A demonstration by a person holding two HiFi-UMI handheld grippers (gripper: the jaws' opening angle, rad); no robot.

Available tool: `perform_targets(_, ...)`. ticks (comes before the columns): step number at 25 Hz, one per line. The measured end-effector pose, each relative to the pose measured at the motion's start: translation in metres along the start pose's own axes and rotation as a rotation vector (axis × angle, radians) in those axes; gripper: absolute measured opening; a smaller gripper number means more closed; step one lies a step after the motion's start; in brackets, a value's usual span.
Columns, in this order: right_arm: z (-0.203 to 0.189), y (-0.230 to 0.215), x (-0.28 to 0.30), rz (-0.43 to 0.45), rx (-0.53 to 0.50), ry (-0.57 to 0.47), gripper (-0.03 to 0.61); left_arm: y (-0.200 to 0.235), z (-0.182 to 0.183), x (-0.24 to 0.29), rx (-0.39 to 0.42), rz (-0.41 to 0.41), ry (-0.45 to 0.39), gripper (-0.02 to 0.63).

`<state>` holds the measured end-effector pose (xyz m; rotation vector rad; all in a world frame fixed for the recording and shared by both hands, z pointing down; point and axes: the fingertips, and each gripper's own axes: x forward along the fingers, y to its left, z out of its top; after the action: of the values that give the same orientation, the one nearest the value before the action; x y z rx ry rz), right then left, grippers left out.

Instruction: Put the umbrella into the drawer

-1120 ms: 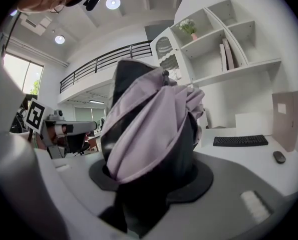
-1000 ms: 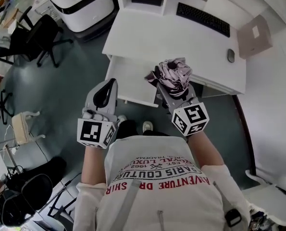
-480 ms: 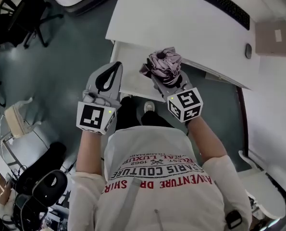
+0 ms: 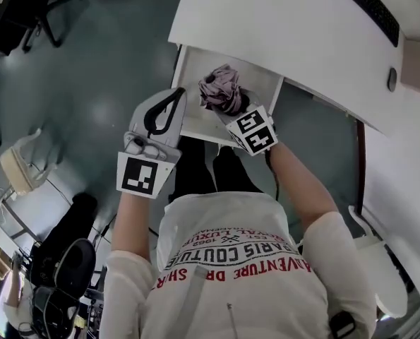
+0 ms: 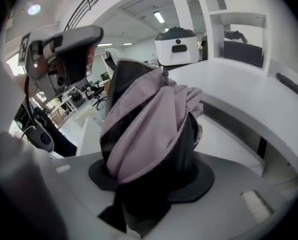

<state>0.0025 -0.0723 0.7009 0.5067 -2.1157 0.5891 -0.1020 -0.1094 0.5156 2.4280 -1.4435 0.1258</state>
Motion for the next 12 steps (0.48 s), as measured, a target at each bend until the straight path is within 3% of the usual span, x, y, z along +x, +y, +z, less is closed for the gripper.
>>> perform_targets(12,-0.069,-0.020,0.092,0.026,0.016,0.262,0.222,0.031,-0.047,0.006,-0.073,0.009,0.020,0.008)
